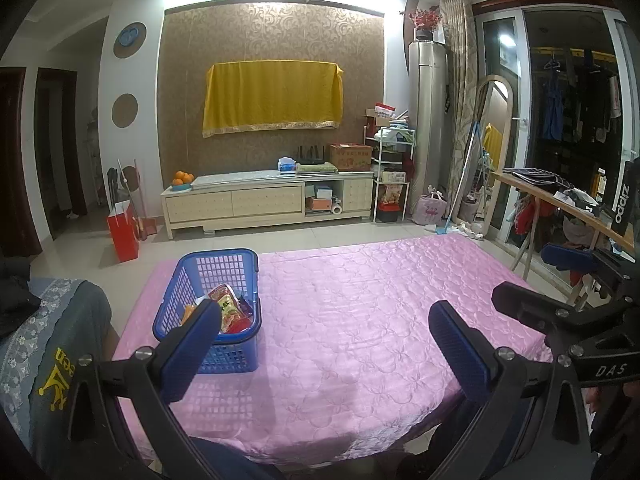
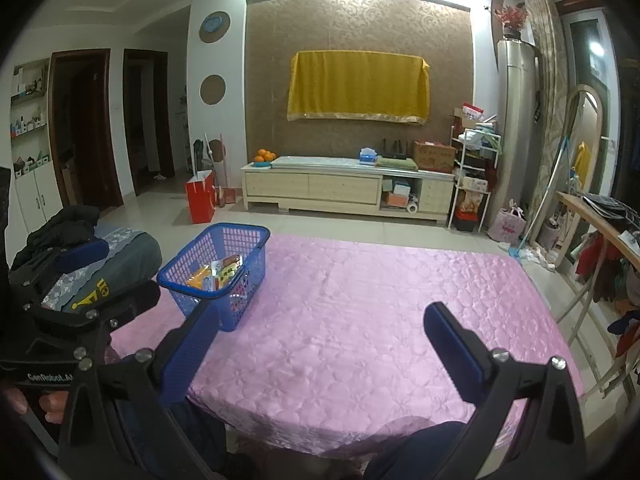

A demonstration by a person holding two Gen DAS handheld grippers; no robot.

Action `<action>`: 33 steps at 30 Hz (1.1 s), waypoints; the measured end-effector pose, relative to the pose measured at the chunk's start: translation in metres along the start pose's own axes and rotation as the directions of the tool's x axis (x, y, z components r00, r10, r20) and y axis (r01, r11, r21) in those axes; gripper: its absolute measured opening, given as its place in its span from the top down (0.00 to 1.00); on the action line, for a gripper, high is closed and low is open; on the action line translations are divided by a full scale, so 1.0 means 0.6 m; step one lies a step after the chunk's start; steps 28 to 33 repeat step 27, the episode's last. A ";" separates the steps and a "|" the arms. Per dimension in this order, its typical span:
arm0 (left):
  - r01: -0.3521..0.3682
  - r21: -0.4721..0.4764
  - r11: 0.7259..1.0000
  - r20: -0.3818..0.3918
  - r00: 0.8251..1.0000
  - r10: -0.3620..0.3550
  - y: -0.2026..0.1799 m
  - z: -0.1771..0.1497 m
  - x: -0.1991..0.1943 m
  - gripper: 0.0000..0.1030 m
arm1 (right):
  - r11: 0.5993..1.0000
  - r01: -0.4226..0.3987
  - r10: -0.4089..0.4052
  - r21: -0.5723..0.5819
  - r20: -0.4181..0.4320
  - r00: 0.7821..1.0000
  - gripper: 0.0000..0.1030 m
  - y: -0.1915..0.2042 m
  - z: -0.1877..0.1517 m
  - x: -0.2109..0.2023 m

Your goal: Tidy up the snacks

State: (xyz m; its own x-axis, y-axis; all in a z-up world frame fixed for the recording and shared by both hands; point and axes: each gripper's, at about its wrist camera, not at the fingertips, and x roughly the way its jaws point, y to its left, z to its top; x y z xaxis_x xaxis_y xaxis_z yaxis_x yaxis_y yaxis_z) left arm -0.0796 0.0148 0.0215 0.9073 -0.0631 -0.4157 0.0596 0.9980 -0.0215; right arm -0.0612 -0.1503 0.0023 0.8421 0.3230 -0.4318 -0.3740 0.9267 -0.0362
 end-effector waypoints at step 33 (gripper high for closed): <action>0.001 -0.003 1.000 0.002 1.000 -0.001 -0.001 0.001 -0.005 0.00 | 1.000 -0.007 0.007 0.002 0.001 1.000 0.00 0.001 0.000 -0.003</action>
